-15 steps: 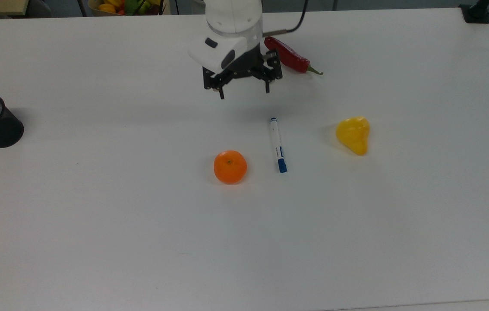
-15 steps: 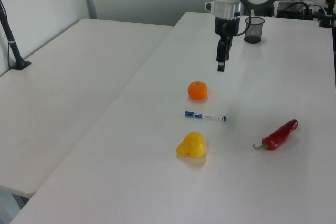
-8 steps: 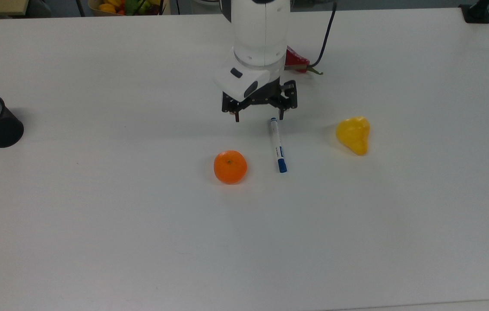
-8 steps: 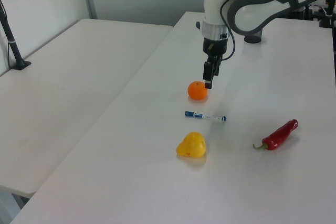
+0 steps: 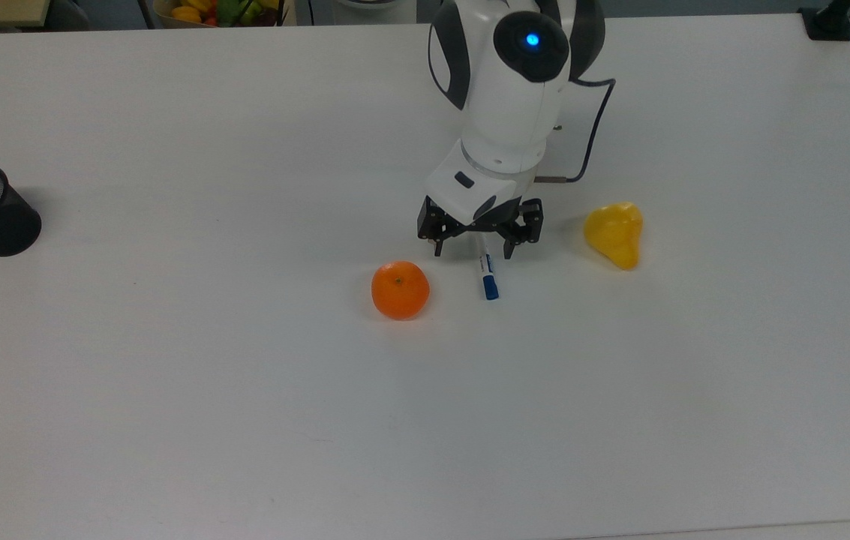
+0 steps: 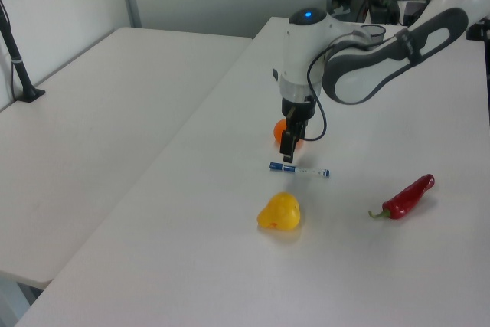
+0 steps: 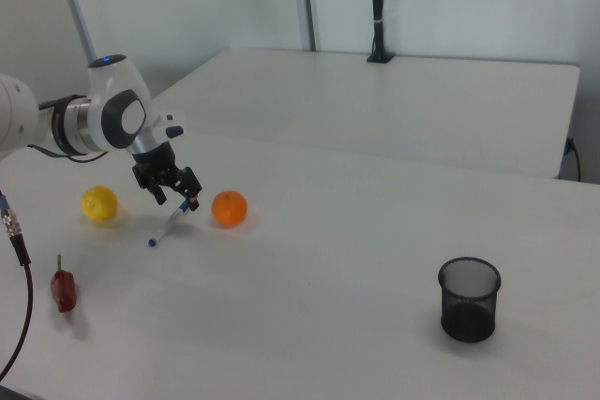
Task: Place marker
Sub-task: 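Close the gripper on the marker's blue-capped end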
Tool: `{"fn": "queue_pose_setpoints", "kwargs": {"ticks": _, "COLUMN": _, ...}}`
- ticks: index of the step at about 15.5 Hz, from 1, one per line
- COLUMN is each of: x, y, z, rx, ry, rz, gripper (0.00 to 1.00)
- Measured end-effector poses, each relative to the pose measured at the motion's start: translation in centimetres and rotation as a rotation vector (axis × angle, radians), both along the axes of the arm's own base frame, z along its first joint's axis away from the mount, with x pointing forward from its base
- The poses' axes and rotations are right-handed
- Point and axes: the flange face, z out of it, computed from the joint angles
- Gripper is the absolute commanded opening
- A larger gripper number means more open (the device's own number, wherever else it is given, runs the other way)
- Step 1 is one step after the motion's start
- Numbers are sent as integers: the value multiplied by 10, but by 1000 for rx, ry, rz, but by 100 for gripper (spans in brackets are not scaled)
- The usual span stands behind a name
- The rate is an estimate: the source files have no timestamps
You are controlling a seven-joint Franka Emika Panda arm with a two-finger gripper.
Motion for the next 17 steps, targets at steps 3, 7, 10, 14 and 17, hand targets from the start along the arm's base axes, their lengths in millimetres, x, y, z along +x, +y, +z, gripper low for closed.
{"fn": "queue_pose_setpoints", "kwargs": {"ticks": 3, "x": 5, "y": 1, "z": -14, "rx": 4, "ry": -18, "rz": -2, "gripper": 100}}
{"fn": "queue_pose_setpoints", "kwargs": {"ticks": 7, "x": 9, "y": 4, "z": -23, "rx": 22, "ry": -49, "rz": -49, "gripper": 86}}
{"fn": "queue_pose_setpoints", "kwargs": {"ticks": 10, "x": 9, "y": 12, "z": -29, "rx": 35, "ry": -59, "rz": -53, "gripper": 58}}
{"fn": "queue_pose_setpoints", "kwargs": {"ticks": 14, "x": 7, "y": 17, "z": -28, "rx": 38, "ry": -60, "rz": -44, "gripper": 7}}
{"fn": "queue_pose_setpoints", "kwargs": {"ticks": 17, "x": 8, "y": 18, "z": -27, "rx": 39, "ry": -64, "rz": -43, "gripper": 0}}
